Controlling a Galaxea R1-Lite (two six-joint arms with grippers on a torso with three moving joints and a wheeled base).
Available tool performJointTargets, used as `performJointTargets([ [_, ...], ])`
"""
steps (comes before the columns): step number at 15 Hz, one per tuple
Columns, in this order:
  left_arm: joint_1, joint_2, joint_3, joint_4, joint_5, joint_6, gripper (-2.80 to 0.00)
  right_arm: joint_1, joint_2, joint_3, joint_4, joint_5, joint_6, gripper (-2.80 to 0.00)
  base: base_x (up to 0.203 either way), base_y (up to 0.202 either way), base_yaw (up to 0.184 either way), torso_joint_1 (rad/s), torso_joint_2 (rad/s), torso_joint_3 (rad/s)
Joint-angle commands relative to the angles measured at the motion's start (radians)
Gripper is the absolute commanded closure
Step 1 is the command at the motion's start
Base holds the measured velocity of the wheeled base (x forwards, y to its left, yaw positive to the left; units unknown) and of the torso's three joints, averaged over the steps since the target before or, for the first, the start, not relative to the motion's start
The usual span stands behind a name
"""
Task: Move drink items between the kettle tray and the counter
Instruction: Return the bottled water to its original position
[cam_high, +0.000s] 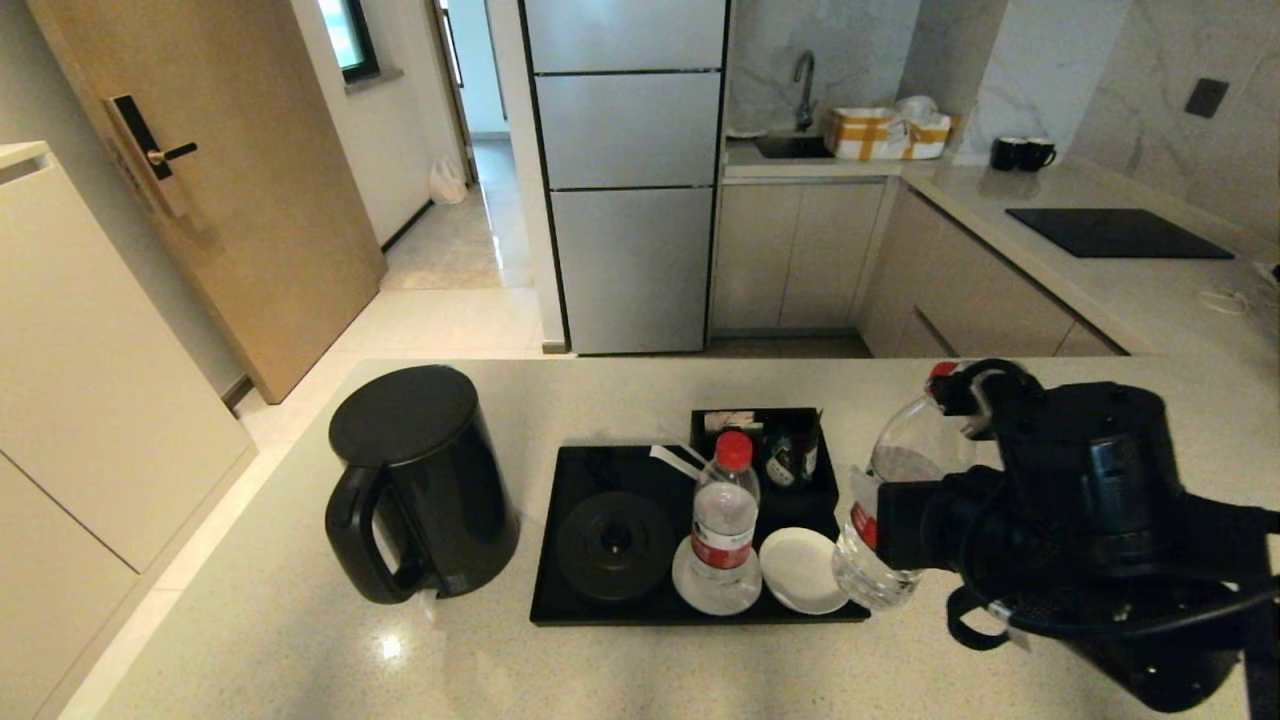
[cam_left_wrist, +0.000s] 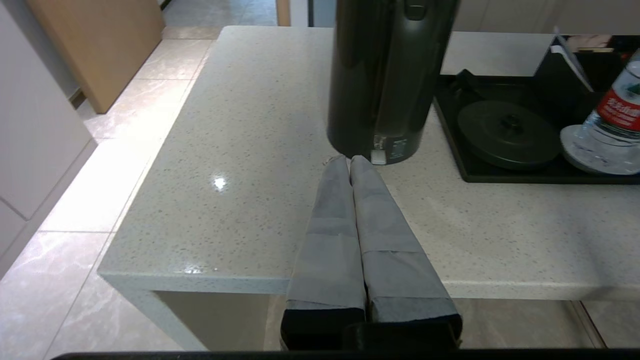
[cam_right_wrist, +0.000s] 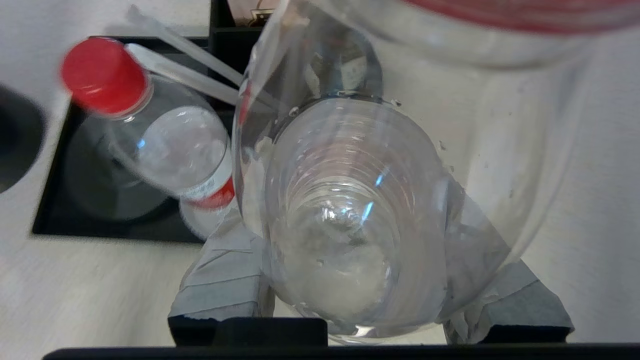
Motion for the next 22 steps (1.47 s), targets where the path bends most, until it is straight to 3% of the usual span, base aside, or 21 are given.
performJointTargets([
  [1,0.001,0.001,0.002,0.000,0.000,-0.001,0.00,0.006,0.147,0.000,-0.084,-0.011,0.002,0.00,0.000,0.000,0.000,0.000,0.00,0.000],
  [5,0.001,0.000,0.002,0.000,0.000,-0.001,0.00,0.004,0.357,-0.008,-0.301,-0.019,-0.005,0.00,0.000,0.000,0.000,0.000,0.00,0.000],
  [8,0.001,0.001,0.002,0.000,0.000,-0.001,0.00,-0.039,0.444,-0.028,-0.385,-0.042,-0.013,0.00,0.000,0.000,0.000,0.000,0.00,0.000],
  [12,0.001,0.001,0.001,0.000,0.000,-0.001,0.00,-0.092,0.454,-0.030,-0.429,-0.044,-0.021,0.00,0.000,0.000,0.000,0.000,0.00,0.000],
  [22,0.001,0.000,0.002,0.000,0.000,-0.001,0.00,-0.094,0.495,0.027,-0.514,-0.040,-0.013,0.00,0.000,0.000,0.000,0.000,0.00,0.000],
])
